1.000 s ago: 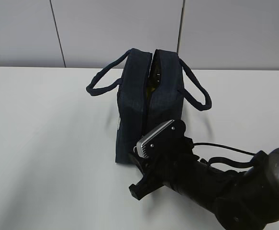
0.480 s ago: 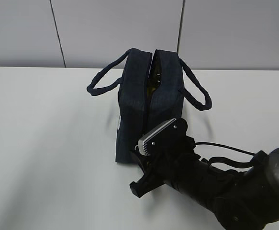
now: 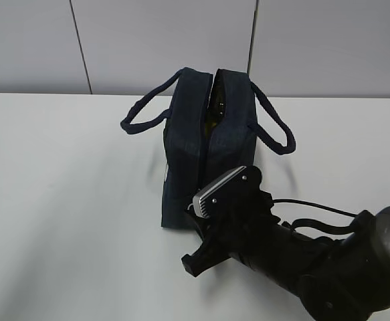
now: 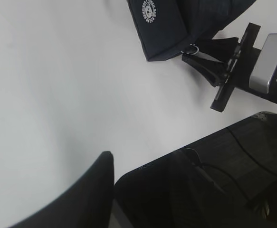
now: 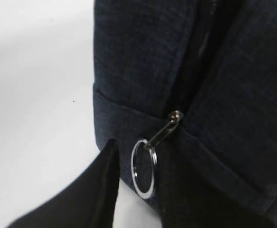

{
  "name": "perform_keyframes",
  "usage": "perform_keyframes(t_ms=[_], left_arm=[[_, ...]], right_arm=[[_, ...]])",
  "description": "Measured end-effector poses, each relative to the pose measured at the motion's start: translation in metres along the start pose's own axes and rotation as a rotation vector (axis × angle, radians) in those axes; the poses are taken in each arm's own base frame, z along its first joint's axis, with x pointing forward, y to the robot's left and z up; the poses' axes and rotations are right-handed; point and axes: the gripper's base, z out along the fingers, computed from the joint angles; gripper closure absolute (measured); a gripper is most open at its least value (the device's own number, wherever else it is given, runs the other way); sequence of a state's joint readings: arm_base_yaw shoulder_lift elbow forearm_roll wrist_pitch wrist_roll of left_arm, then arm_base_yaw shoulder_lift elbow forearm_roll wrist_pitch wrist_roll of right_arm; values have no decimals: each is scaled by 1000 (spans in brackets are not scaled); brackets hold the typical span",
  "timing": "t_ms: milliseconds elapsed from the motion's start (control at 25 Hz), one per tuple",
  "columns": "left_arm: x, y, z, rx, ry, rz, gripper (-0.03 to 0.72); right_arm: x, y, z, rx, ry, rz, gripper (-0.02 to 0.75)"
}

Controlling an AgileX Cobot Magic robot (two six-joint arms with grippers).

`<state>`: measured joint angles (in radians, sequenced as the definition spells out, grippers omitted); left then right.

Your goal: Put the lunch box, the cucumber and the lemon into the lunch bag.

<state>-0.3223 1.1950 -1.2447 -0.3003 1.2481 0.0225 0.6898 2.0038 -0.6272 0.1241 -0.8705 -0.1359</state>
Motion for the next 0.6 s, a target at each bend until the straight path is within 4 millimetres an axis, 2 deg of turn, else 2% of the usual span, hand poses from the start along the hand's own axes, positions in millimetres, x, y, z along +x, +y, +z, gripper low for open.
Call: perform_keyframes(t_ms=[160,600], left_arm=[[0,0,0,4,0,-1,421],[0,1,-1,11,-3,-14,421]], right_arm=[[0,0,0,0,1,0,598],[1,0,0,-2,12,0,610]])
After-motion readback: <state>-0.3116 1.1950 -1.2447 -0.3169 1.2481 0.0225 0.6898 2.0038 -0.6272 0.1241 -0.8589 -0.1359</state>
